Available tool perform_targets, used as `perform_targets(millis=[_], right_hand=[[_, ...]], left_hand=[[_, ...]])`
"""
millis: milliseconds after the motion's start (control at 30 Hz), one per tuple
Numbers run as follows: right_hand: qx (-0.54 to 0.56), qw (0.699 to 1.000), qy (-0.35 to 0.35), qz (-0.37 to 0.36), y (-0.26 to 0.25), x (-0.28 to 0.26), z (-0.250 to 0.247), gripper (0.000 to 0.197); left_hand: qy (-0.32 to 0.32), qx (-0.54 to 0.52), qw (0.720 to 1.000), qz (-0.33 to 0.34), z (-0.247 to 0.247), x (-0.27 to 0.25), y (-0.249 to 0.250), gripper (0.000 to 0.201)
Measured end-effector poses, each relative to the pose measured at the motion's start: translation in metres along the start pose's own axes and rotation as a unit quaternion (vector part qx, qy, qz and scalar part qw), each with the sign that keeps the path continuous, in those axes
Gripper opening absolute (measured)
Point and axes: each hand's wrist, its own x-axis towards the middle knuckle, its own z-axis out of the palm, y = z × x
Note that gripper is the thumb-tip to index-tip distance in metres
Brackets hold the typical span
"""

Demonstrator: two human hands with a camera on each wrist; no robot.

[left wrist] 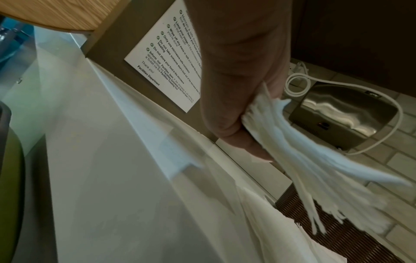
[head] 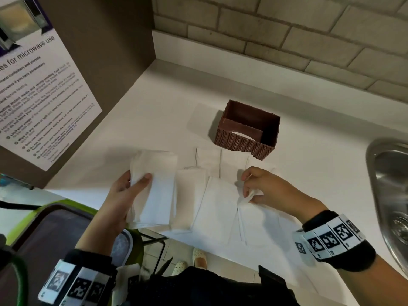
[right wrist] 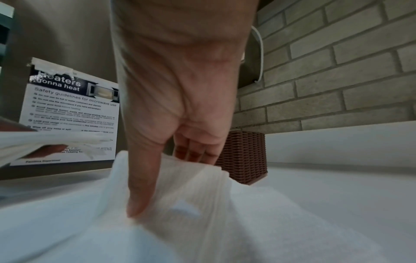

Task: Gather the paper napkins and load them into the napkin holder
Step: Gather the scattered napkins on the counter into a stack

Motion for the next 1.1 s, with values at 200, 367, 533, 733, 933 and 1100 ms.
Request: perform_targets(millis=[200, 367, 533, 733, 933, 1100], right_hand=[[-0.037, 0.999, -0.016, 0.035, 0.003, 0.001, 0.001, 0.037], [0.009, 1.000, -0.006, -0.010, -0.006, -0.013, -0.022, 0.014], [0.141, 0.990, -0.008, 0.013, -0.046, -0.033, -0.068, 0.018], [0.194, 0.980, -0.037, 0.008, -0.061, 0.017, -0.028, 0.005], [0.135, 0.982, -0.013, 0.131, -0.057, 0.046, 0.019, 0.072], [-0.032, 0.985, -0.006, 0.171, -0.059, 0.050, 0.025, 0.083]], left_hand=[[-0.006, -0.002, 1.000, -0.001, 0.005, 0.000, 0.001, 0.023], [-0.010, 0.002, 1.000, 0.001, 0.004, 0.002, 0.002, 0.028], [-0.005, -0.009, 1.000, -0.004, 0.000, 0.003, 0.000, 0.026], [-0.015, -0.015, 1.000, -0.003, 0.004, 0.002, -0.001, 0.025], [-0.012, -0.012, 1.000, -0.004, -0.001, -0.002, -0.006, 0.022], [-0.002, -0.023, 1.000, -0.010, -0.006, -0.003, -0.007, 0.031]])
